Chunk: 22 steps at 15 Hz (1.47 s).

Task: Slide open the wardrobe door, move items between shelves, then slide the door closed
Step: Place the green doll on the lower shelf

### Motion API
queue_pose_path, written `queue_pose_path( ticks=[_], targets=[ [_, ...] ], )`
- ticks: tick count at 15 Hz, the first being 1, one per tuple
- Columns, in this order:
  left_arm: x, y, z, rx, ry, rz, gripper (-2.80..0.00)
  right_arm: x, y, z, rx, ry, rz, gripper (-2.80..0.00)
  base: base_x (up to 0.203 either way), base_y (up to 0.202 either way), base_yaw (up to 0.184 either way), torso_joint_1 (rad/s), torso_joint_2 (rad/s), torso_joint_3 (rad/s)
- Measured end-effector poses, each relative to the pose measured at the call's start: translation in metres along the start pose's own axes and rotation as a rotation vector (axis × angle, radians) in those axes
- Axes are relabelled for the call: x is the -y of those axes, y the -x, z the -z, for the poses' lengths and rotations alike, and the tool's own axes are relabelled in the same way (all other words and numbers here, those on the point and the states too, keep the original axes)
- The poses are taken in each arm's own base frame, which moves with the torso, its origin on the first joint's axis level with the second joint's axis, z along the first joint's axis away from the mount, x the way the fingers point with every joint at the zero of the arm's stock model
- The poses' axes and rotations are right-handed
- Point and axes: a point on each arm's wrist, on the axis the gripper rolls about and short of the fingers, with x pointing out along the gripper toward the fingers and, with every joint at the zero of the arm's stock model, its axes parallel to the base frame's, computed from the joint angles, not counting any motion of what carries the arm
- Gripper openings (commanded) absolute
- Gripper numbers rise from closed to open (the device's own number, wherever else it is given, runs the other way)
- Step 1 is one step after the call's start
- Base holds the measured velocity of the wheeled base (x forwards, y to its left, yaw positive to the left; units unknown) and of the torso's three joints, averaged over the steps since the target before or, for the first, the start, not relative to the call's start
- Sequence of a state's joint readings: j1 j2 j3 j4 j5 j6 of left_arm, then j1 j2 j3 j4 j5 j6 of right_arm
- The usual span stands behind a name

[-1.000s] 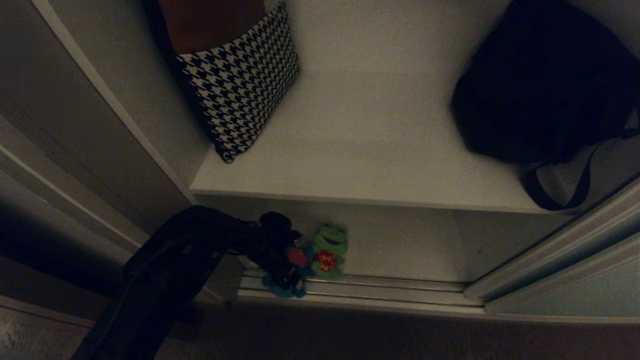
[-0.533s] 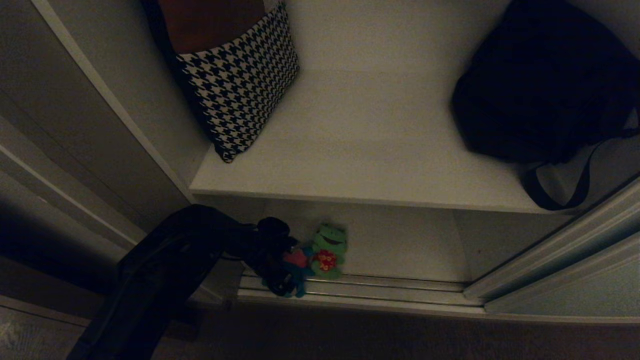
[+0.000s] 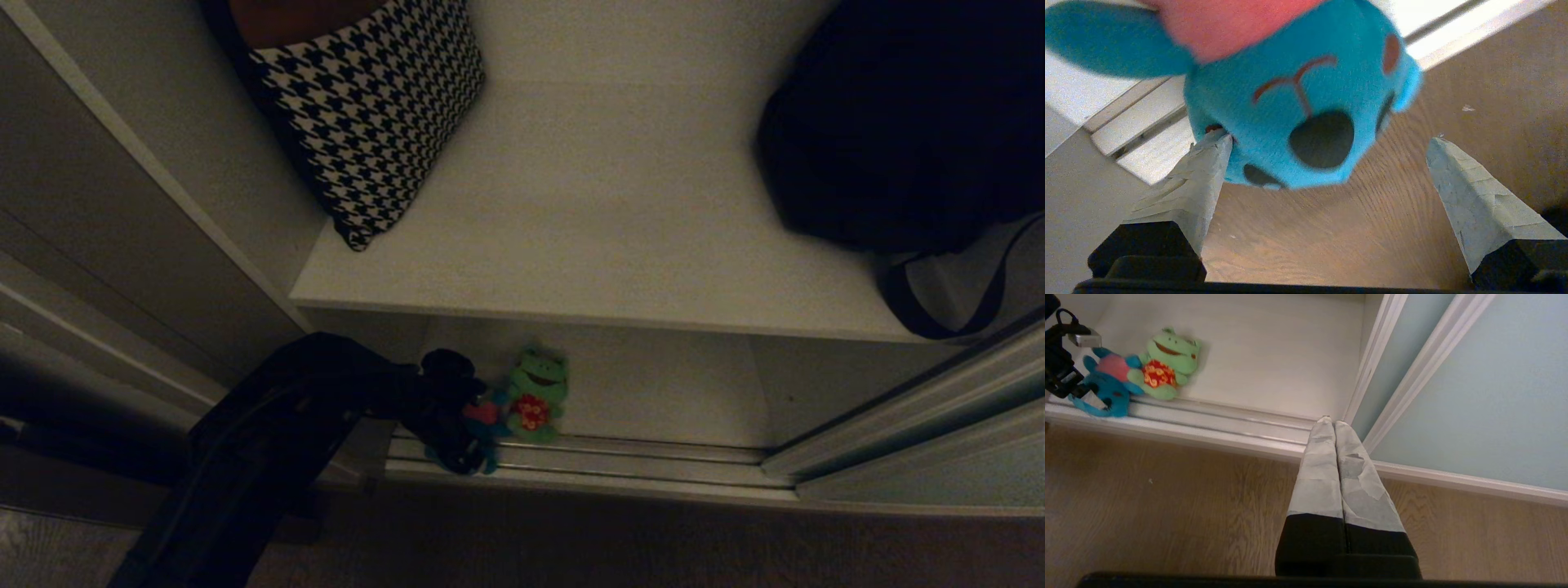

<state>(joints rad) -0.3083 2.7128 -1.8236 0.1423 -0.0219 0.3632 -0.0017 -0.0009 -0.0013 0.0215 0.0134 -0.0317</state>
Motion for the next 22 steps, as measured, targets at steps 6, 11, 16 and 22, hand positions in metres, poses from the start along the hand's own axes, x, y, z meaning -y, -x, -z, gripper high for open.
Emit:
queue_pose_path(
  ticks=[6, 11, 16, 22],
  targets=[
    [-0.007, -0.006, -0.018, 0.165, -0.004, -0.077, 0.00, 0.000, 0.000, 0.000, 0.000, 0.000, 0.000, -2.80, 0.000, 0.000, 0.000, 0.000, 0.00, -0.013],
    [-0.011, -0.010, -0.026, 0.215, 0.000, -0.094, 0.00, 0.000, 0.000, 0.000, 0.000, -0.001, 0.000, -2.80, 0.000, 0.000, 0.000, 0.000, 0.00, 0.000],
    [-0.012, -0.014, -0.028, 0.254, 0.009, -0.108, -2.80, 0.000, 0.000, 0.000, 0.000, 0.000, -0.001, -2.80, 0.000, 0.000, 0.000, 0.000, 0.00, 0.000],
    [-0.012, -0.015, -0.027, 0.253, 0.012, -0.105, -2.80, 0.000, 0.000, 0.000, 0.000, -0.001, -0.001, -2.80, 0.000, 0.000, 0.000, 0.000, 0.00, 0.000]
  ],
)
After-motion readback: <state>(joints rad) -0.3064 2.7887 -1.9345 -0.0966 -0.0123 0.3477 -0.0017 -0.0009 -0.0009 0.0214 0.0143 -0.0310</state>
